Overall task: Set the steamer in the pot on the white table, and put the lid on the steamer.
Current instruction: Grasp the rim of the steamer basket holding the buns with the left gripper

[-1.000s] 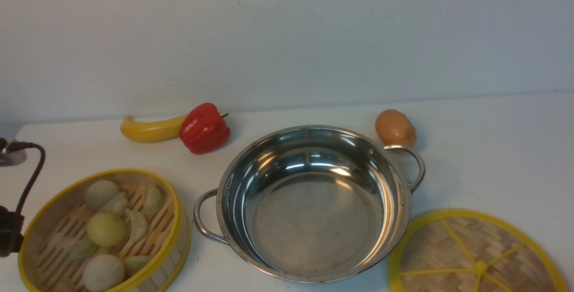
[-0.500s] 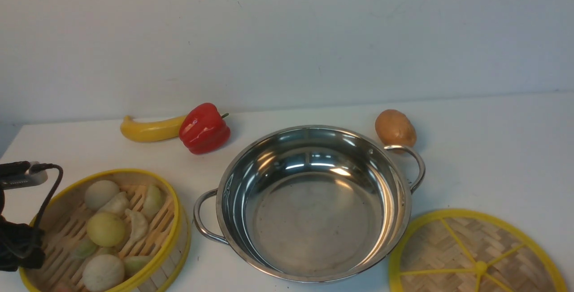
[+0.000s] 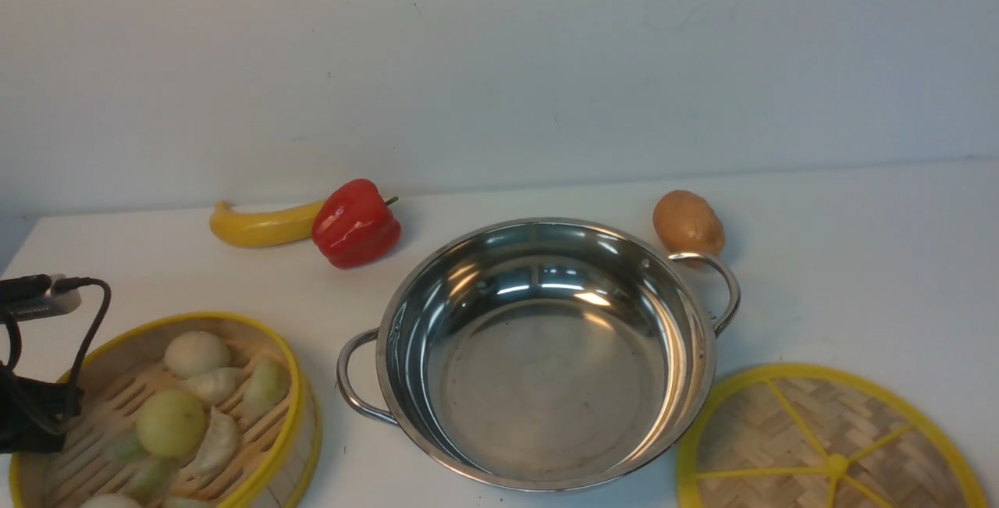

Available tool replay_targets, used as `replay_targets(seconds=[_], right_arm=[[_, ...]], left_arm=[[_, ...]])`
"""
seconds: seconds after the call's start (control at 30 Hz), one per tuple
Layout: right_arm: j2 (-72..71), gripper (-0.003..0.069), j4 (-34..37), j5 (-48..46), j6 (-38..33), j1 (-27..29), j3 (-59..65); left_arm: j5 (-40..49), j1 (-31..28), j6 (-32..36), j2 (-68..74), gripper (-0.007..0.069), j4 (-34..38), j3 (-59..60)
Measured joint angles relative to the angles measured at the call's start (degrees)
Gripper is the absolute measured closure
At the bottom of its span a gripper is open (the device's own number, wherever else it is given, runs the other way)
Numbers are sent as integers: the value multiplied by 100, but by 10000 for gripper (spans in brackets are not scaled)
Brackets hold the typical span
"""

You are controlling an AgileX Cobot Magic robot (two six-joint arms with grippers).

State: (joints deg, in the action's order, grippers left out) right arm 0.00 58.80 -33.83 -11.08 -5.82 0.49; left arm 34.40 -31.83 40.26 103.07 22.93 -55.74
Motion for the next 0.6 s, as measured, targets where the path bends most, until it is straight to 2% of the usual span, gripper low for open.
replay_targets(seconds=[0.23,0.33,0.6], right_arm=[[0,417,2,-13,0,0,0],[0,417,2,-39,0,0,0],[0,417,2,-220,-153,0,0]], left_arm=[[130,0,-354,-156,587,-365,-25],[599,-91,-617,-266,587,-783,-394],[1520,-344,-797,-478,587,-540,-1593]])
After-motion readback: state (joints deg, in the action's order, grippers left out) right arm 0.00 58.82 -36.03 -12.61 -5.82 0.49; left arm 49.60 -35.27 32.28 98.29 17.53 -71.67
